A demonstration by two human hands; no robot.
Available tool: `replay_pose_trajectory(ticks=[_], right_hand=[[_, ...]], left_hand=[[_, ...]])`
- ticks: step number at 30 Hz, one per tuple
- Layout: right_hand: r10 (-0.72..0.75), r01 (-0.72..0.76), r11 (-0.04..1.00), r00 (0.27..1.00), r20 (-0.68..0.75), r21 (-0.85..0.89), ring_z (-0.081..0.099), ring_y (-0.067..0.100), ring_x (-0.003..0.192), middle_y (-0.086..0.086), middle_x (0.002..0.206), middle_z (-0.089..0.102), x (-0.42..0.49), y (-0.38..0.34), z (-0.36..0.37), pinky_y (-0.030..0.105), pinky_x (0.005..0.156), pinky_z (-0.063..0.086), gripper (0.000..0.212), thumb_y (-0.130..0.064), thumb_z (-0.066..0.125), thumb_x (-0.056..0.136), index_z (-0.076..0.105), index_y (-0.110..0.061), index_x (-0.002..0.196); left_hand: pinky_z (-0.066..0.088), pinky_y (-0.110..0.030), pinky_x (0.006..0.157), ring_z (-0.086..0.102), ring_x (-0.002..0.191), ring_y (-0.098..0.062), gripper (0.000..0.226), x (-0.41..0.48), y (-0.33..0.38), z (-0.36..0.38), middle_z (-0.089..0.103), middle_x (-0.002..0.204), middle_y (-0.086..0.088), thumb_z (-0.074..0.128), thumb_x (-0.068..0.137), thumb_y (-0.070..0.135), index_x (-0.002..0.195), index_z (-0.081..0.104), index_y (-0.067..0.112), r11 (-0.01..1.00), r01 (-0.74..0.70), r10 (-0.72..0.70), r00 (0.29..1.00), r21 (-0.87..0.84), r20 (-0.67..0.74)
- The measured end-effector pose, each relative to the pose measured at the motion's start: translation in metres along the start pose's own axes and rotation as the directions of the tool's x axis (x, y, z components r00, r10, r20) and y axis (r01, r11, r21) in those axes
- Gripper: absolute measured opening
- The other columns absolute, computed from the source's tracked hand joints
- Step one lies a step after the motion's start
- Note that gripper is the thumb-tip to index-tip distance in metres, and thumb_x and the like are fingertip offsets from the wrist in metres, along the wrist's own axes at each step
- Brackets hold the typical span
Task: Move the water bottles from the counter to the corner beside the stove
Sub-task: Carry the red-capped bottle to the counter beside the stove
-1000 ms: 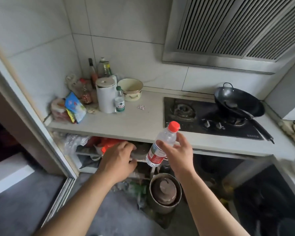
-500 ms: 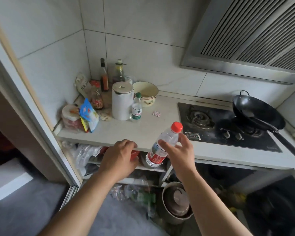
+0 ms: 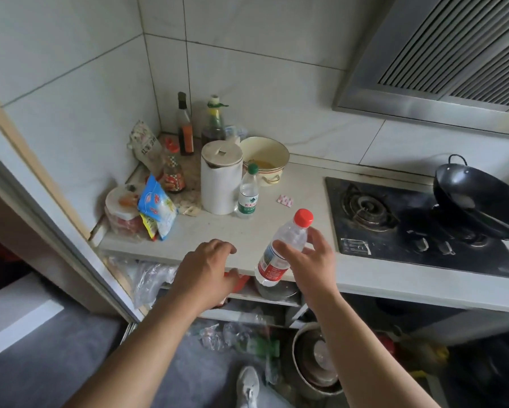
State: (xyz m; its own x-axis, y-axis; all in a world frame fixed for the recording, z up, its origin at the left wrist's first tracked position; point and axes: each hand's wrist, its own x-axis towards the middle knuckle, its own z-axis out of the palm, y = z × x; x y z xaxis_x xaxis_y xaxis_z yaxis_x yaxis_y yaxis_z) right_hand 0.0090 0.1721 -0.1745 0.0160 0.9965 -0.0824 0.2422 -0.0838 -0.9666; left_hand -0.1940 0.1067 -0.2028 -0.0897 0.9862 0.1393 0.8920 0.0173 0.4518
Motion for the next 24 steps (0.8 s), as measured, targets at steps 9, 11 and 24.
replay_pose_trajectory(ticks=[9, 11, 24], right_hand=[[0.046, -0.05, 0.996, 0.997, 0.066, 0.07, 0.068, 0.02, 0.105, -0.005, 0.124, 0.065, 0.117, -0.006, 0.007, 0.05, 0.094, 0.058, 0.071, -0.032, 0.09, 0.074, 0.055, -0.03, 0.136], [0.053, -0.057, 0.997, 0.997, 0.06, 0.059, 0.068, 0.024, 0.109, -0.004, 0.123, 0.065, 0.143, -0.008, 0.008, 0.052, 0.094, 0.058, 0.067, -0.031, 0.09, 0.074, 0.057, -0.031, 0.131], [0.17, -0.17, 0.985, 0.985, -0.015, -0.016, 0.066, 0.03, 0.106, 0.002, 0.116, 0.067, 0.242, 0.025, 0.049, 0.052, 0.094, 0.057, 0.057, -0.022, 0.089, 0.07, 0.059, -0.037, 0.115]], left_hand=[[0.048, -0.034, 0.083, 0.057, 0.105, -0.015, 0.04, 0.097, 0.002, 0.011, 0.058, 0.125, 0.008, 0.063, 0.085, 0.041, 0.12, 0.054, 0.027, 0.993, 0.11, -0.108, 0.994, 0.049, -0.03], [0.049, -0.035, 0.081, 0.058, 0.103, -0.017, 0.038, 0.114, 0.002, 0.013, 0.06, 0.122, 0.008, 0.064, 0.084, 0.04, 0.118, 0.055, 0.026, 0.992, 0.114, -0.111, 0.993, 0.055, -0.048], [0.047, -0.038, 0.083, 0.056, 0.105, -0.021, 0.039, 0.183, -0.024, 0.047, 0.06, 0.12, 0.003, 0.059, 0.085, 0.04, 0.119, 0.057, 0.022, 0.986, 0.14, -0.146, 0.987, 0.087, 0.064]])
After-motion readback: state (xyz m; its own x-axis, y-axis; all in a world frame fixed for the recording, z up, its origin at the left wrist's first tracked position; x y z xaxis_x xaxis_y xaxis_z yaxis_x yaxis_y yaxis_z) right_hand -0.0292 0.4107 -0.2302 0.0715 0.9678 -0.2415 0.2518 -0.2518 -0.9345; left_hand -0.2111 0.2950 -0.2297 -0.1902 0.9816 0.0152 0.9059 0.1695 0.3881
